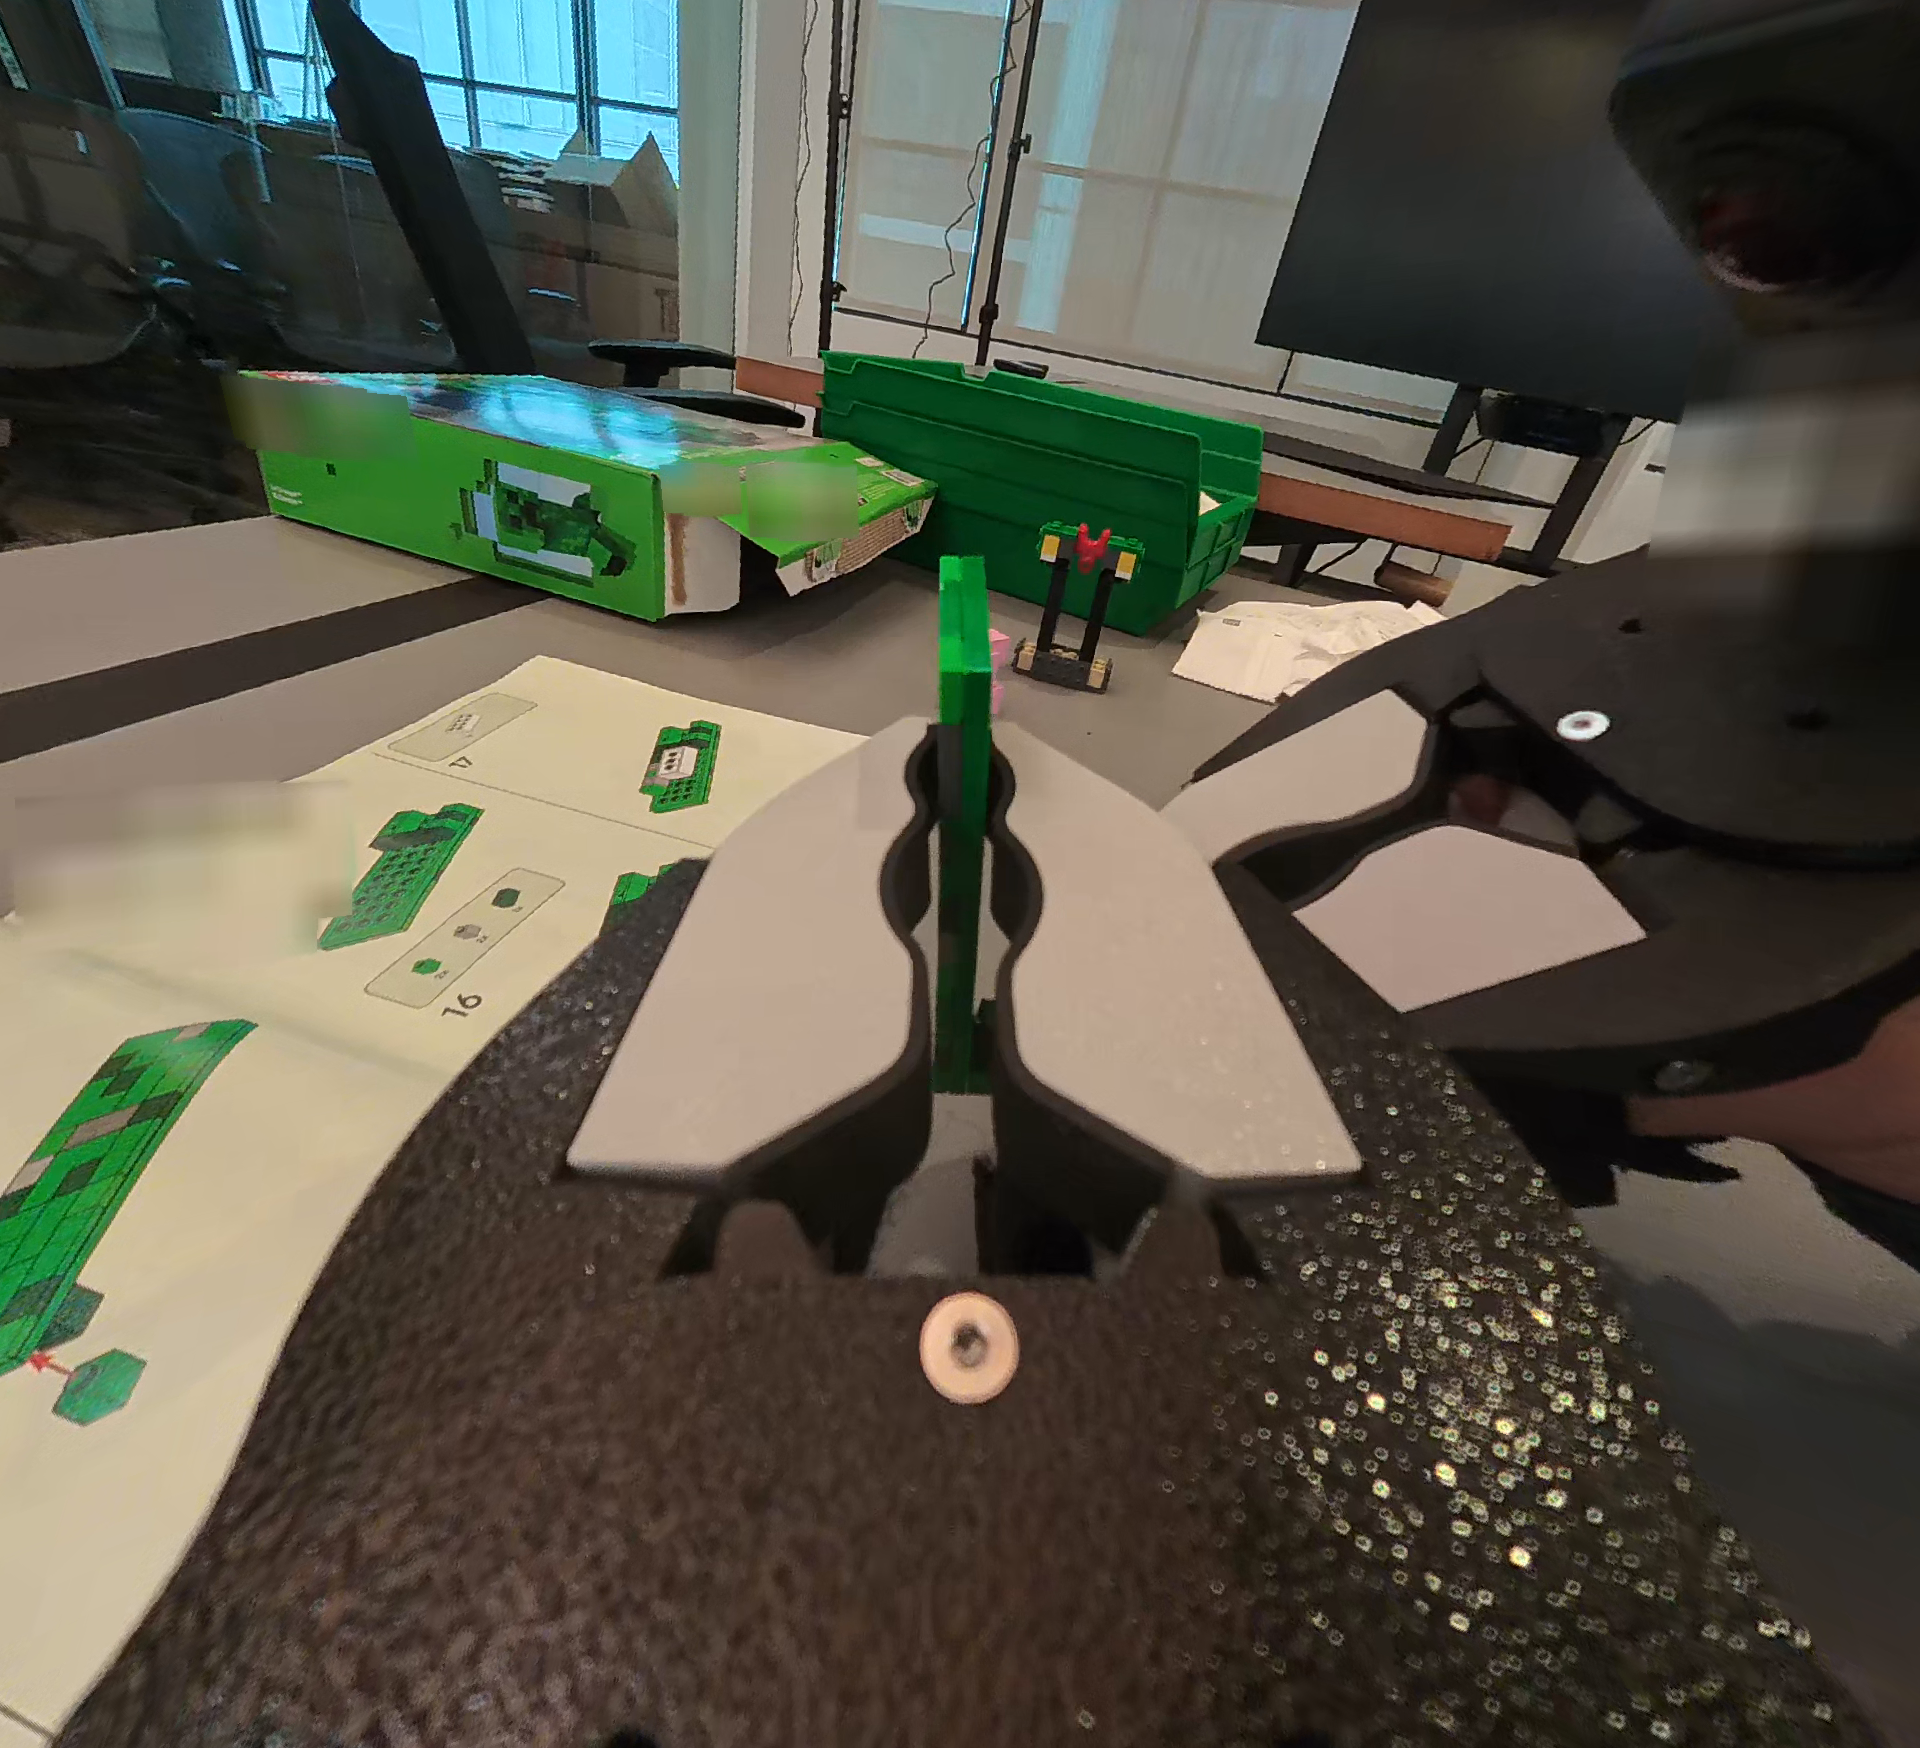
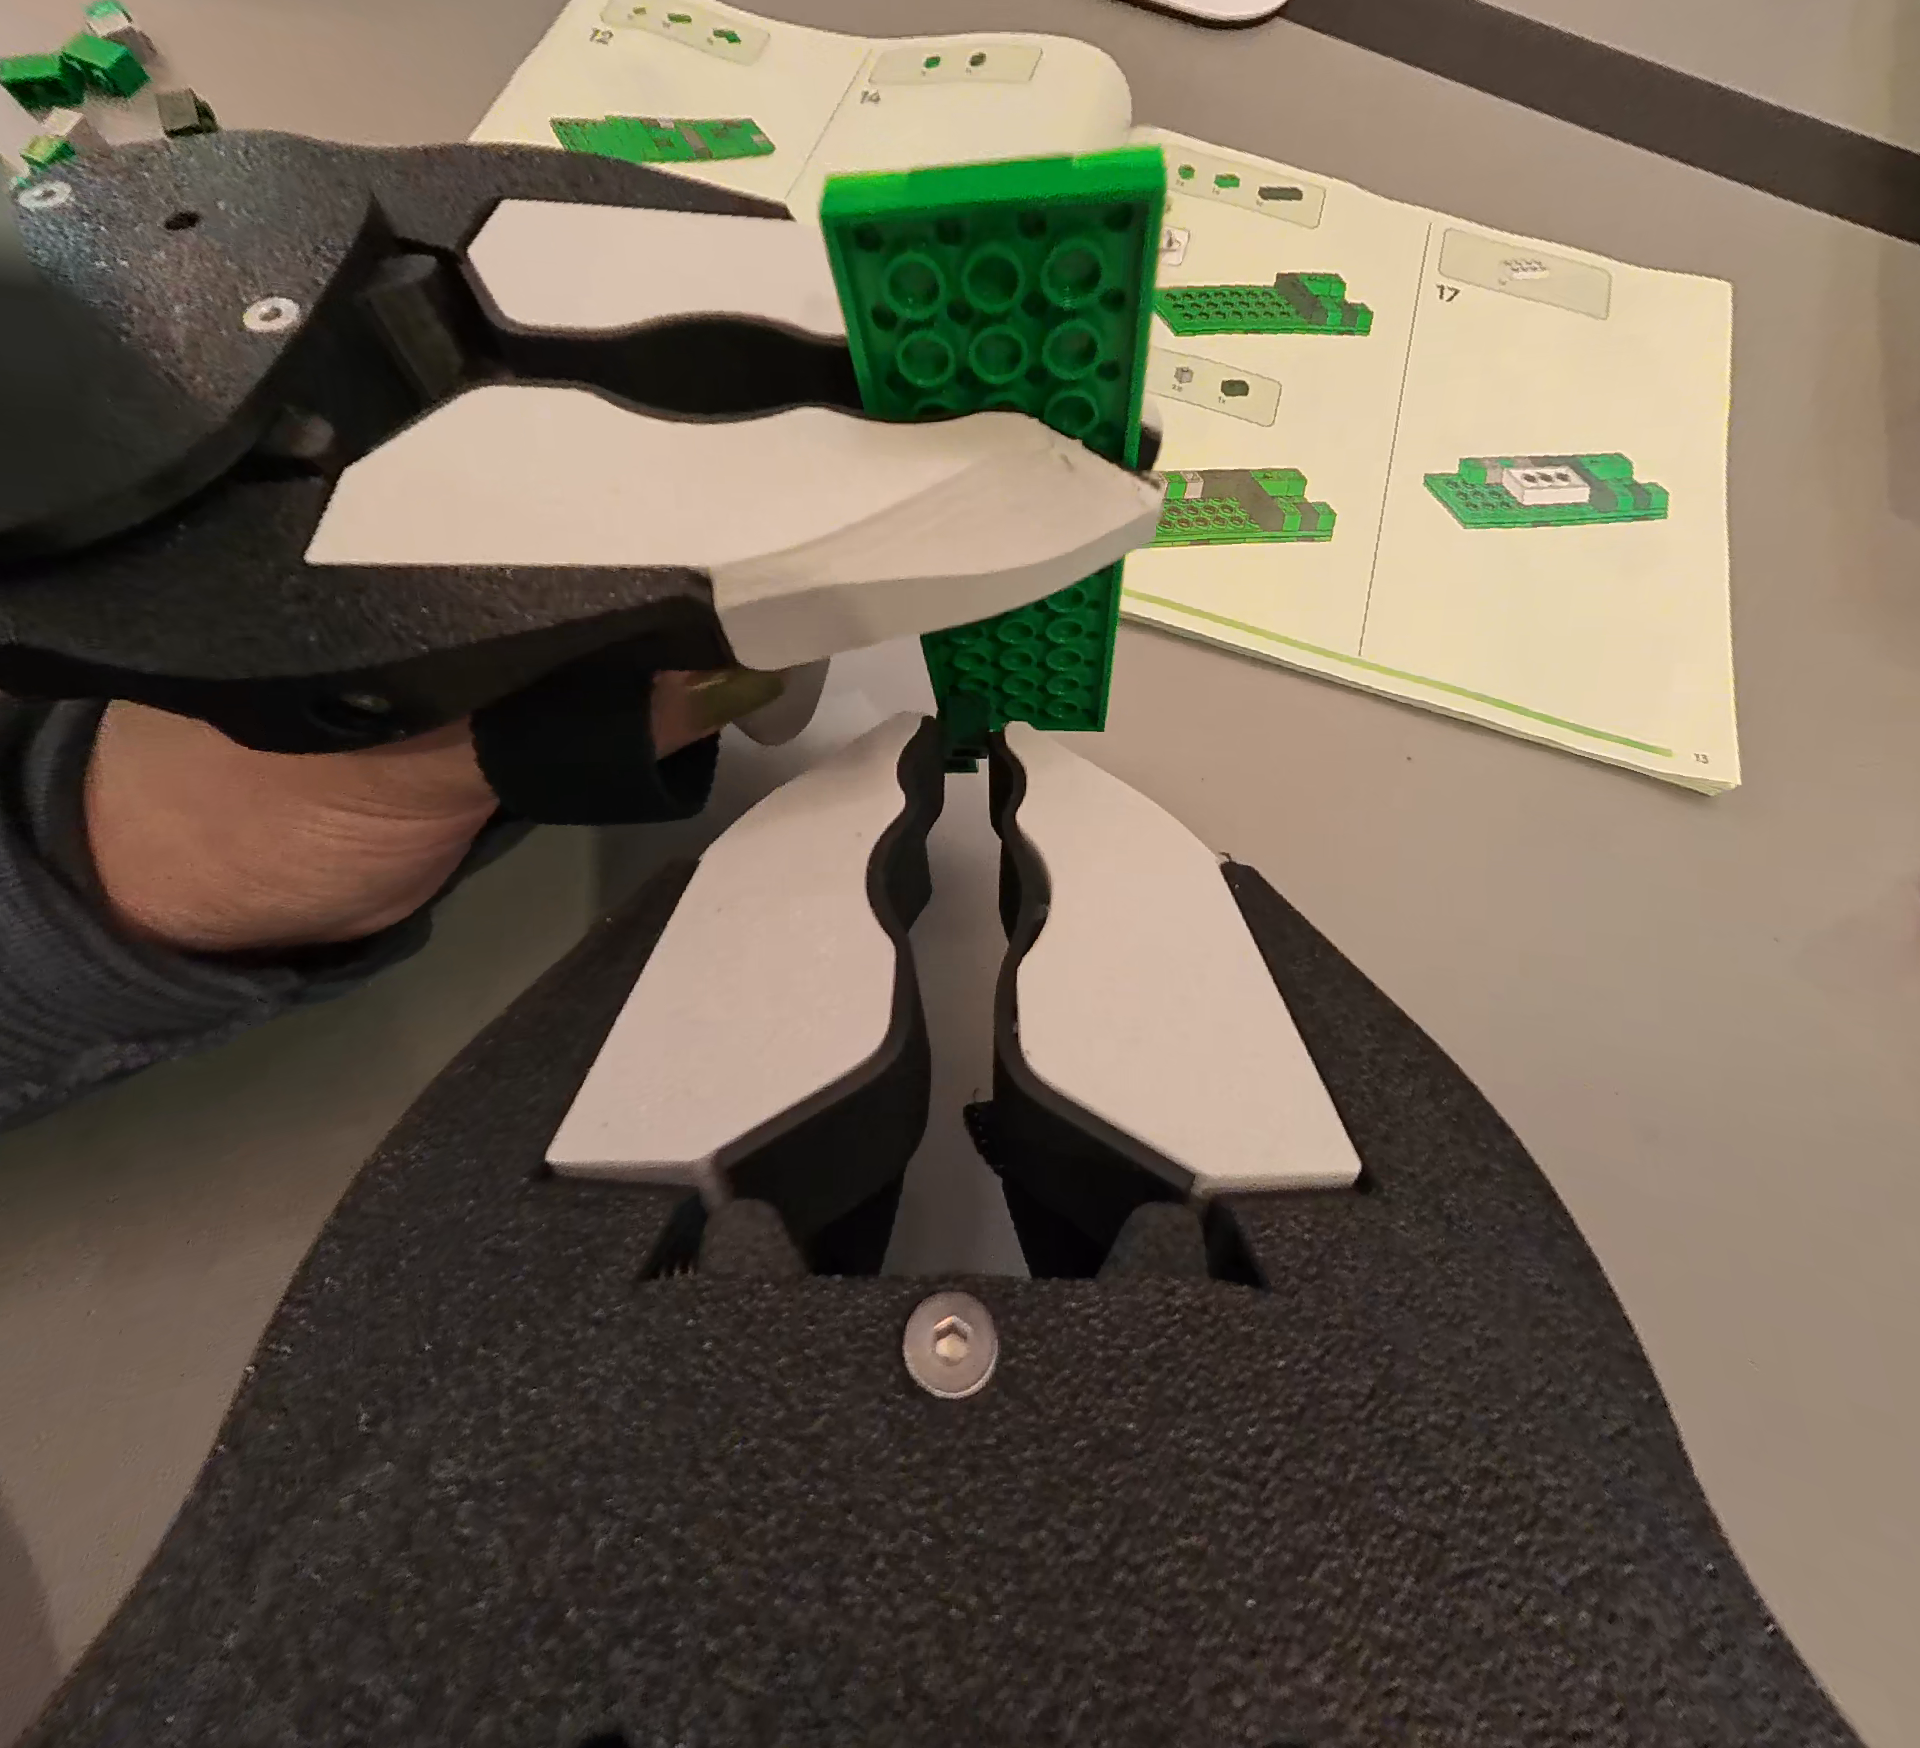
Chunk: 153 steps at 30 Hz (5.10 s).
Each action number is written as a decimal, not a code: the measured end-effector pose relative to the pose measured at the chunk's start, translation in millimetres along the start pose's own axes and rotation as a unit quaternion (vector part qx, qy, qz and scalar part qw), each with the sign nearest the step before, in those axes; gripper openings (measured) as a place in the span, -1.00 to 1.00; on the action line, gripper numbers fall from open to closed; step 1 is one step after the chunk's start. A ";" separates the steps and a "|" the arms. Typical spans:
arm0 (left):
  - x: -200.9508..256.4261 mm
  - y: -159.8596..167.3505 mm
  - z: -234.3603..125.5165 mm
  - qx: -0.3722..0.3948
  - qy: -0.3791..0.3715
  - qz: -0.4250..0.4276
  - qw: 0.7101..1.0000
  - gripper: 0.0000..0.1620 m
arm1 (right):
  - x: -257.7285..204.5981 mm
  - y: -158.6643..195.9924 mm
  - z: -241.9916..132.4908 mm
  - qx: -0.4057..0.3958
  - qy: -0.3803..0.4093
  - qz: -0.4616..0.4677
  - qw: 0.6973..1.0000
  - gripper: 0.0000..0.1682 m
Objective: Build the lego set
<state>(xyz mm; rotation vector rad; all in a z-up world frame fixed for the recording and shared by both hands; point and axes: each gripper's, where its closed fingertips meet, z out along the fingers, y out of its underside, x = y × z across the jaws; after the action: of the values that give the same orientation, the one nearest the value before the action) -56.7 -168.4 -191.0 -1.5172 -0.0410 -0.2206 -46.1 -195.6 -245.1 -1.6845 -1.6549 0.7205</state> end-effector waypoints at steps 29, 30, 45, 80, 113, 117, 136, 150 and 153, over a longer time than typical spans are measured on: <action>1.1 1.7 1.0 -0.008 0.006 0.002 1.000 -0.93 | 2.2 -0.1 2.5 0.005 0.017 -0.012 1.000 -0.90; 1.5 1.8 1.0 -0.009 0.007 0.002 1.000 -0.93 | 2.0 -0.3 2.4 0.006 0.017 -0.014 1.000 -0.90; 4.2 2.9 1.8 -0.013 0.014 0.005 1.000 -0.93 | 0.0 1.2 4.3 0.006 0.018 -0.031 0.999 -0.89; 46.4 4.6 -8.3 -0.033 0.245 -0.043 0.968 -0.93 | -11.2 11.5 -25.0 0.133 -0.382 -0.071 0.912 -0.20; 59.4 0.2 -11.8 -0.017 0.286 -0.059 0.956 -0.92 | -26.9 12.3 -30.5 0.141 -0.404 -0.096 0.899 -0.81; 57.2 -1.9 -11.2 -0.011 0.284 -0.074 0.956 -0.92 | -27.0 10.2 -34.0 0.154 -0.409 -0.093 0.895 -0.50; 15.1 -26.4 -21.5 0.048 0.206 -0.080 0.974 -0.93 | 7.2 24.4 -46.7 0.168 -0.260 -0.048 0.949 -0.58; 0.3 -29.7 -28.5 0.054 0.168 -0.064 0.982 -0.93 | -124.0 68.1 -27.0 -0.026 -0.263 -0.125 0.956 -0.73; 1.5 -30.1 -28.7 0.054 0.169 -0.061 0.982 -0.93 | -120.6 66.7 -21.5 -0.037 -0.239 -0.118 0.963 -0.91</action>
<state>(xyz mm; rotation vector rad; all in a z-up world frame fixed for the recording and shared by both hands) -63.5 -198.2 -162.8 -1.3526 0.1244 -0.5634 7.0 -316.2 -290.7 -1.3937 -2.1956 1.0111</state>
